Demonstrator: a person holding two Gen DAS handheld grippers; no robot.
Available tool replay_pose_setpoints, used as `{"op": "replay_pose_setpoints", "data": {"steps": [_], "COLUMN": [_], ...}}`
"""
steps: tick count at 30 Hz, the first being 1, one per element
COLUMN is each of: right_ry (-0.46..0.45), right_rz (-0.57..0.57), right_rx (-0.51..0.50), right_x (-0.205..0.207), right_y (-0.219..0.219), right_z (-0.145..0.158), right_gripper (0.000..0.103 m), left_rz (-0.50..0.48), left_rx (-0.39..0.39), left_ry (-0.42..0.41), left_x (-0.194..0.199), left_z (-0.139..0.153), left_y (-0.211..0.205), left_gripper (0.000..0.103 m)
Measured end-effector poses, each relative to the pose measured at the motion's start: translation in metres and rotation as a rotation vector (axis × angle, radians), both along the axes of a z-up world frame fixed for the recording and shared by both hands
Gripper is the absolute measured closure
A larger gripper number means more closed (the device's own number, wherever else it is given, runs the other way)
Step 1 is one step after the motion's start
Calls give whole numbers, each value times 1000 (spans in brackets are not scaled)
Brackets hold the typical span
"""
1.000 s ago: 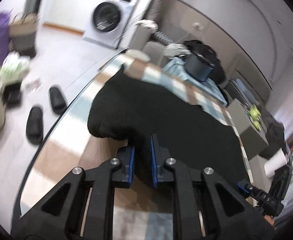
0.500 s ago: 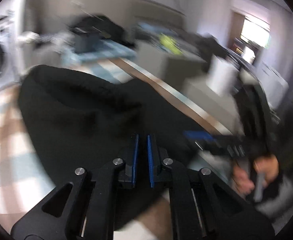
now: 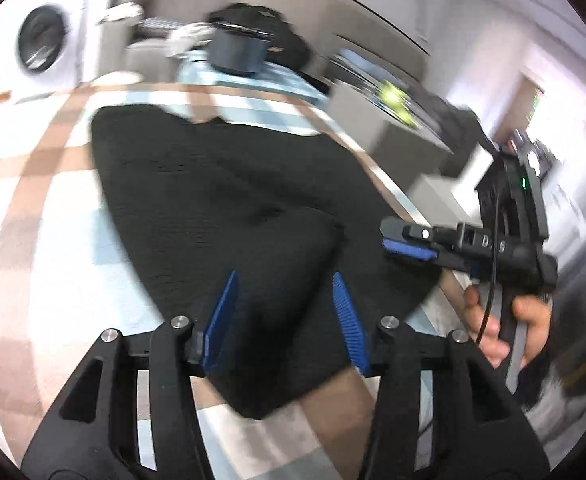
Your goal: Fold small clothes
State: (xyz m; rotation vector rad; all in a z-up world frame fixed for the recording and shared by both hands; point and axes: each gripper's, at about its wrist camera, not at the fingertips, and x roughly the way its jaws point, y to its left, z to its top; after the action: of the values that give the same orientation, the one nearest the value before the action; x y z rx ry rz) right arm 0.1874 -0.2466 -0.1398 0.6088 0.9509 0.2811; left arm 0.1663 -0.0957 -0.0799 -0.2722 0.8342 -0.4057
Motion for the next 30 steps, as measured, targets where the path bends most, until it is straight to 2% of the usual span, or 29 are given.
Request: {"op": "replay_pose_setpoints", "data": {"steps": [3,7,8,9,10,11,14,15,17,19,20,22,25,26,28,29,30], "right_ry": [31,58,63,65,59,38,-127,-185,-233,-246,-236,-134,69,102,98,84,76], "right_rz": [17,20,22,36,52,65,102,114,105,78,52,-1,-26,-18,1,24,43], "right_rx": [-8,-61,-72,-79,-80,-76,-2,35,54,39,1,-125,-164,-146,-124,-112,-103], "right_x": [27,55,60,64,66,63,41,25,-3,-36,-51,-65,-61,-59,-59,-57,-55], "right_y": [15,34,38,44,48,53,59,61,61,60,59,54,39,36,32,30,31], "right_z": [-14,-29,-32,-34,-32,-27,17,41,64,74,69,41,-9,-20,-19,-15,-12], "right_gripper": [46,48,59,76,85,90,92,92,92,92,92,91,90,85,75,62,54], "left_rz": [89,151,162,177,184,192,205,207,206,200,192,172,125,112,90,84,79], "left_rx": [-37,-55,-57,-60,-66,-74,-84,-88,-96,-96,-94,-101,-86,-75,-37,-22,-15], "left_ry": [32,33,32,31,29,27,21,20,19,21,27,36,63,66,71,79,87], "left_x": [0,-2,-1,0,2,3,6,4,6,9,11,15,21,23,23,22,22], "left_z": [-6,-9,-10,-10,-12,-13,-12,-11,-11,-13,-15,-18,-25,-26,-28,-30,-30], "left_y": [34,68,73,79,80,87,98,101,107,106,106,100,84,78,65,63,60], "left_gripper": [58,58,58,58,58,58,58,58,58,58,58,58,58,58,57,57,56]}}
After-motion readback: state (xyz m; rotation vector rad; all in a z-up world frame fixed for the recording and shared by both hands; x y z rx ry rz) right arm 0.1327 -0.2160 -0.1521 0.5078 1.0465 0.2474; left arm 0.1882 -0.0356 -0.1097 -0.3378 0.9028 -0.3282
